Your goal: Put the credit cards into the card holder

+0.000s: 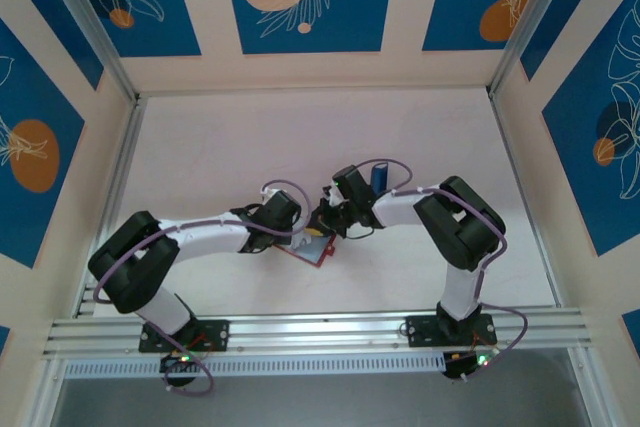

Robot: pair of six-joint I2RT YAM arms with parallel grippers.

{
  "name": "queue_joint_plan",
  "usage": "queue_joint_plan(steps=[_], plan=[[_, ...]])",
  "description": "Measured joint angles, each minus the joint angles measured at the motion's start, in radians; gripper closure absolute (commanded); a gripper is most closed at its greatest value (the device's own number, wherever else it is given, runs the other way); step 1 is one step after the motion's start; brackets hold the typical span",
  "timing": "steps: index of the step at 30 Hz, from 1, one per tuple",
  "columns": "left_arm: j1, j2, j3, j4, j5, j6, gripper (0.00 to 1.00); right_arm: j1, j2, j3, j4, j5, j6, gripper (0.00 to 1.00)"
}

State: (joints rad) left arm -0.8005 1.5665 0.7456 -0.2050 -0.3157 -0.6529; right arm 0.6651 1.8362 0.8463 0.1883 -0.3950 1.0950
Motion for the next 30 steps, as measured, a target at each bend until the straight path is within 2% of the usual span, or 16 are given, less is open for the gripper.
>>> queue_joint_plan(steps=[6, 21, 30], plan=[[-0.003, 0.000, -0.001, 0.000, 0.000, -0.004, 0.93, 0.029, -0.008, -0.011, 0.037, 0.055, 0.032, 1.00], [-0.066, -0.005, -0.008, -0.017, -0.063, -0.071, 0.93, 0.027, 0.011, 0.029, 0.000, 0.026, -0.048, 1.00], [-0.079, -0.032, -0.034, -0.019, -0.064, -0.082, 0.92, 0.030, 0.011, 0.029, -0.016, 0.032, -0.067, 1.00]])
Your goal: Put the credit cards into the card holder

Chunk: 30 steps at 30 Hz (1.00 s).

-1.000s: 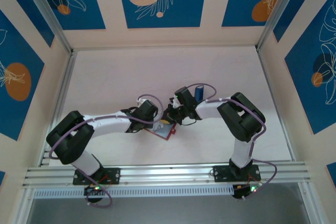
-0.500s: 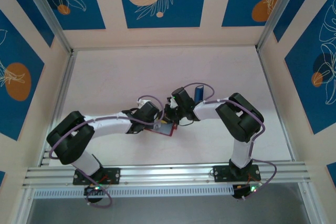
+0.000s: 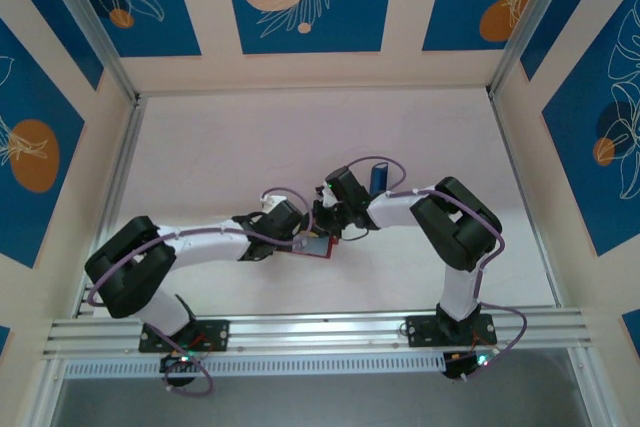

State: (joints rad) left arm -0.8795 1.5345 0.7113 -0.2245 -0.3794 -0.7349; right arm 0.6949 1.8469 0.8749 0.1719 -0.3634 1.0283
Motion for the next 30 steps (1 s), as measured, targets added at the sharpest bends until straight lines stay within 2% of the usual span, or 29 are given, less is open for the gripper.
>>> queue_joint_plan(steps=[12, 30], plan=[[0.000, 0.000, -0.005, 0.008, 0.000, 0.000, 0.92, 0.031, -0.040, -0.060, 0.067, 0.093, 0.061, 1.00], [-0.001, 0.000, -0.010, 0.016, 0.000, 0.000, 0.92, 0.059, -0.104, -0.108, 0.071, 0.226, 0.079, 1.00]])
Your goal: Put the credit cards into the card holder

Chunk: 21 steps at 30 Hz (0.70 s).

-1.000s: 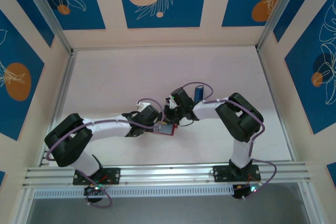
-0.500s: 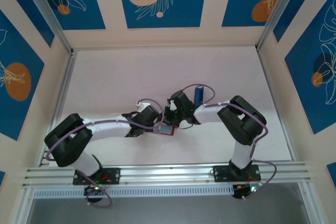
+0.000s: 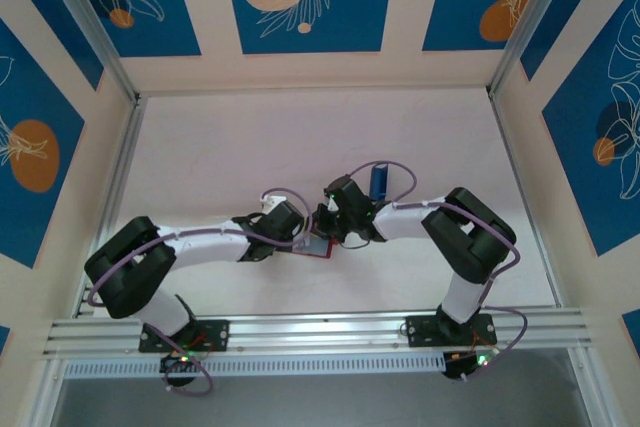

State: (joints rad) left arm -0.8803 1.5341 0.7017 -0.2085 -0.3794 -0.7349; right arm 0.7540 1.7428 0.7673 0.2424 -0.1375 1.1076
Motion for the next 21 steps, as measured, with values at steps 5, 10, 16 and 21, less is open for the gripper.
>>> queue_joint_plan(steps=[5, 10, 16, 21], plan=[[0.000, 0.000, 0.000, 0.000, 0.000, 0.000, 0.92, 0.022, 0.004, 0.004, 0.004, 0.037, 0.000, 1.00], [0.000, 0.000, 0.000, 0.000, 0.000, 0.000, 0.92, 0.045, 0.008, 0.005, 0.021, 0.071, 0.000, 1.00], [0.000, 0.000, 0.000, 0.000, 0.000, 0.000, 0.92, 0.067, 0.025, 0.005, 0.054, 0.090, 0.001, 1.00], [0.000, 0.000, 0.000, 0.000, 0.000, 0.000, 0.92, 0.067, 0.042, 0.005, 0.079, 0.081, 0.012, 0.89]])
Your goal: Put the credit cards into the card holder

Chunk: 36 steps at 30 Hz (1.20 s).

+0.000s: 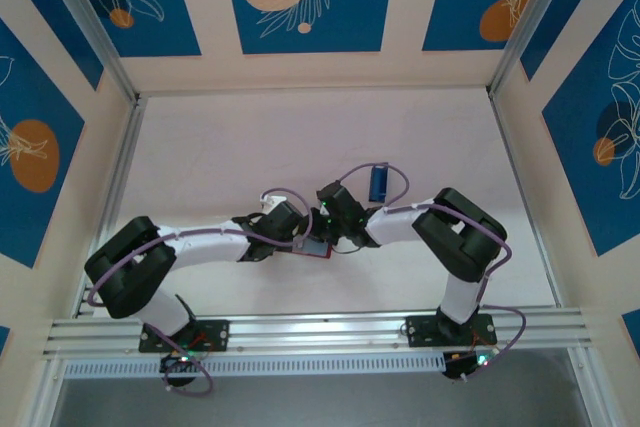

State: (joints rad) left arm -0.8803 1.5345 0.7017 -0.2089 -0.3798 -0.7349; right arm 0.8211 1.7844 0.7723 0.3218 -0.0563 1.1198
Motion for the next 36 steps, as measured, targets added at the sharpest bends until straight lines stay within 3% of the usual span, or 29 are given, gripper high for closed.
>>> queue_joint_plan(steps=[6, 13, 16, 21, 28, 36], plan=[[0.000, 0.000, -0.003, 0.005, 0.000, -0.001, 0.92, 0.000, -0.017, 0.005, -0.064, -0.003, -0.015, 0.74], [0.000, 0.000, -0.007, 0.013, -0.001, -0.001, 0.92, -0.036, -0.071, 0.059, -0.315, -0.033, -0.079, 0.68], [0.000, 0.000, -0.010, 0.016, -0.003, -0.001, 0.92, -0.046, -0.081, 0.098, -0.427, -0.038, -0.117, 0.74], [-0.002, 0.000, -0.013, 0.022, -0.007, -0.009, 0.92, -0.048, -0.079, 0.204, -0.583, -0.023, -0.172, 1.00], [-0.002, -0.002, -0.019, 0.031, -0.008, -0.017, 0.92, -0.032, -0.025, 0.358, -0.707, 0.009, -0.227, 1.00], [-0.002, -0.006, -0.025, 0.039, -0.008, -0.019, 0.92, -0.022, 0.050, 0.361, -0.783, 0.024, -0.231, 1.00]])
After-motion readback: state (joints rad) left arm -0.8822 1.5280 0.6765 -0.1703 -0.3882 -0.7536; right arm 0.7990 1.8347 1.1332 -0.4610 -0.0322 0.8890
